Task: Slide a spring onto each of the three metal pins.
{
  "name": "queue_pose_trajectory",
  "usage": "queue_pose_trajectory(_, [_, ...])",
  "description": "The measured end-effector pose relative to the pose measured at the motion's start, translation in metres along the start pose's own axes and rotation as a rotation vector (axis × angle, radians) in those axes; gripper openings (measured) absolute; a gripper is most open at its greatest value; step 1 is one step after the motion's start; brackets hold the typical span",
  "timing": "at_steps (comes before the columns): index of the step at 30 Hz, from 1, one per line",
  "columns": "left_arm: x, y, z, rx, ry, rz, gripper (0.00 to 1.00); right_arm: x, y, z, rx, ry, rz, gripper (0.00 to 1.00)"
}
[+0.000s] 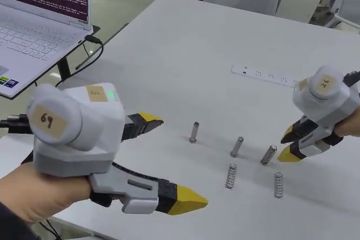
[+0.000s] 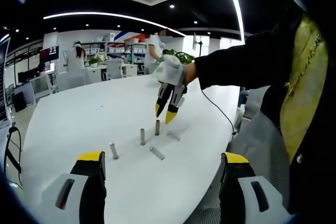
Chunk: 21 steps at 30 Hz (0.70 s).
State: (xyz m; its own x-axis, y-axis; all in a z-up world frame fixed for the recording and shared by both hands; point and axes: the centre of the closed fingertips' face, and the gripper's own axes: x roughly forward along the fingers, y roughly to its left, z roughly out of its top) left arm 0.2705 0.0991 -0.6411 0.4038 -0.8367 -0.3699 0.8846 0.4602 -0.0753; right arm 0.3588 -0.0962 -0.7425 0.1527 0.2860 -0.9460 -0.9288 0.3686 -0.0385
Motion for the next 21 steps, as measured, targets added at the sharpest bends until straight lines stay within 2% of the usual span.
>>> queue_pose_trajectory(9, [0.002, -0.002, 0.0, 0.005, 0.007, -0.008, 0.87, -0.008, 0.004, -0.013, 0.021, -0.009, -0.016, 0.26])
queue_pose_trajectory(21, [0.005, -0.005, -0.003, 0.002, 0.017, -0.013, 0.86, -0.022, 0.019, -0.011, 0.014, -0.053, -0.04, 0.26])
